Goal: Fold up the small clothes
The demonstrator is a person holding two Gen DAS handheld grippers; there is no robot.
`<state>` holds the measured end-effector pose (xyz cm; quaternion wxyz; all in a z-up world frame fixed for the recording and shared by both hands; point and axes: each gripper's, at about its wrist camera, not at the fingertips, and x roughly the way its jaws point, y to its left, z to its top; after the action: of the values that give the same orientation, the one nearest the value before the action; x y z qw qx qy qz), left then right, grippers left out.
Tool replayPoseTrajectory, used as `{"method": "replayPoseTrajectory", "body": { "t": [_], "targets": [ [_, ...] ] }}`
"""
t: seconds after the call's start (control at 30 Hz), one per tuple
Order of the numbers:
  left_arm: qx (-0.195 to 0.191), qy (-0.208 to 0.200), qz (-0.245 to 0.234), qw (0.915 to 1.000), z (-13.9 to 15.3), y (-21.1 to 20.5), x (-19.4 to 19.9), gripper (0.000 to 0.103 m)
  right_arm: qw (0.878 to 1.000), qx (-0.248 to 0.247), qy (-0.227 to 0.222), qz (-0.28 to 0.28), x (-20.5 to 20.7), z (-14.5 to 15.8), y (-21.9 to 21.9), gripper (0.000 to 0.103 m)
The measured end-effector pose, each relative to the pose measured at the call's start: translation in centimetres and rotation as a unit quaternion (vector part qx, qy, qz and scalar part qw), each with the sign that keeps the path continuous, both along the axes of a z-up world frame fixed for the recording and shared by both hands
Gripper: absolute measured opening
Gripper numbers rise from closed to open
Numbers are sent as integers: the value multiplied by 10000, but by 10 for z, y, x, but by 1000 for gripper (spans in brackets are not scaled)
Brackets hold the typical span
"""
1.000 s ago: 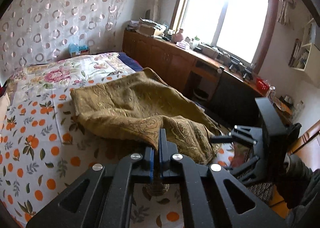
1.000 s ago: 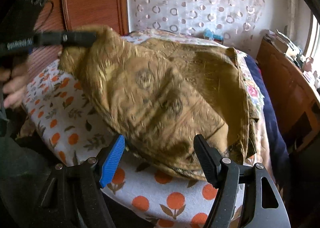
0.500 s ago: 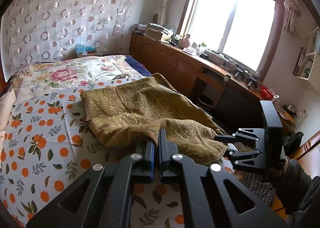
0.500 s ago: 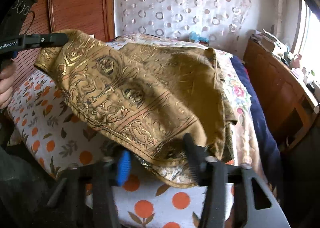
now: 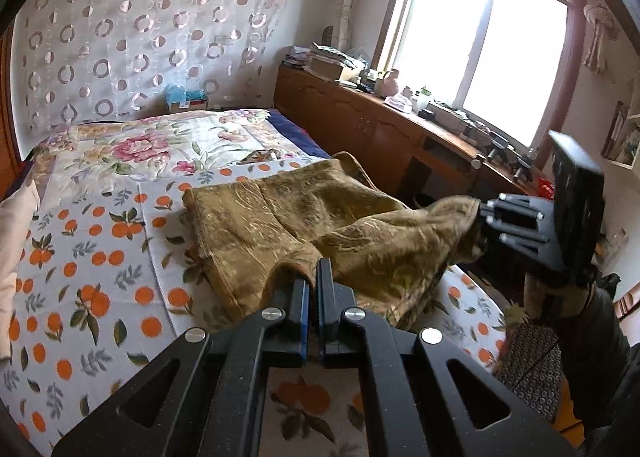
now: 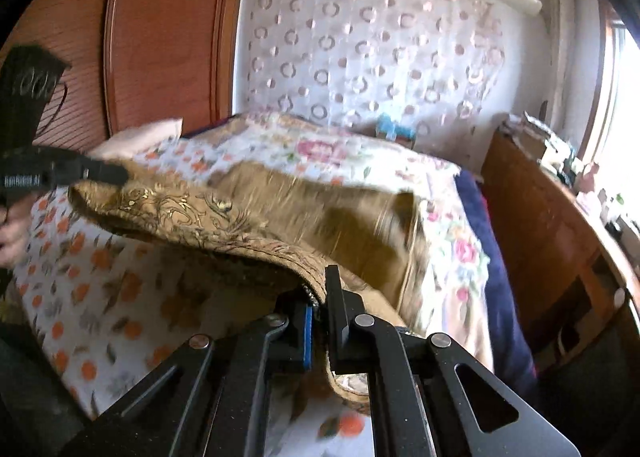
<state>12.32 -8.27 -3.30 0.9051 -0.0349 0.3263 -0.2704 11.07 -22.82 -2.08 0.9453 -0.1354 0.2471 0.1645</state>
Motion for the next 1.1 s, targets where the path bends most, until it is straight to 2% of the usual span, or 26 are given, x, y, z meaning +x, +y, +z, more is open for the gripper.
{"method": "replayPoseTrajectory", "body": {
  "t": [0.23,0.47,0.7,0.77,0.83,0.9,0.97,1.03,1.1],
  "targets": [
    [149,39,141,9998,0,2,34,4,9999,-6,-57,110,43,8,12,5],
    [171,186,235,9994,-4,9,69,4,9997,67,21,242,87,1,8,5],
    [431,385,266,9980,-19,11,91,6,9990,5,255,371,124,-12,10,5],
    [447,411,206,9979,-21,12,92,13,9986,-14,363,389,132,-19,10,5],
    [450,463,63,9979,-23,13,93,28,9983,-36,443,374,140,-20,11,5],
    [498,479,-34,9976,-25,13,93,39,9980,-12,515,375,149,-18,11,5],
    [564,486,-72,9972,-27,13,93,45,9978,1,566,346,155,-18,10,5],
    [576,485,-74,9971,-28,16,92,61,9974,-26,642,333,164,-17,12,5],
    [572,454,-3,9973,-28,22,93,72,9968,-62,733,298,171,-18,16,5]
  ]
}}
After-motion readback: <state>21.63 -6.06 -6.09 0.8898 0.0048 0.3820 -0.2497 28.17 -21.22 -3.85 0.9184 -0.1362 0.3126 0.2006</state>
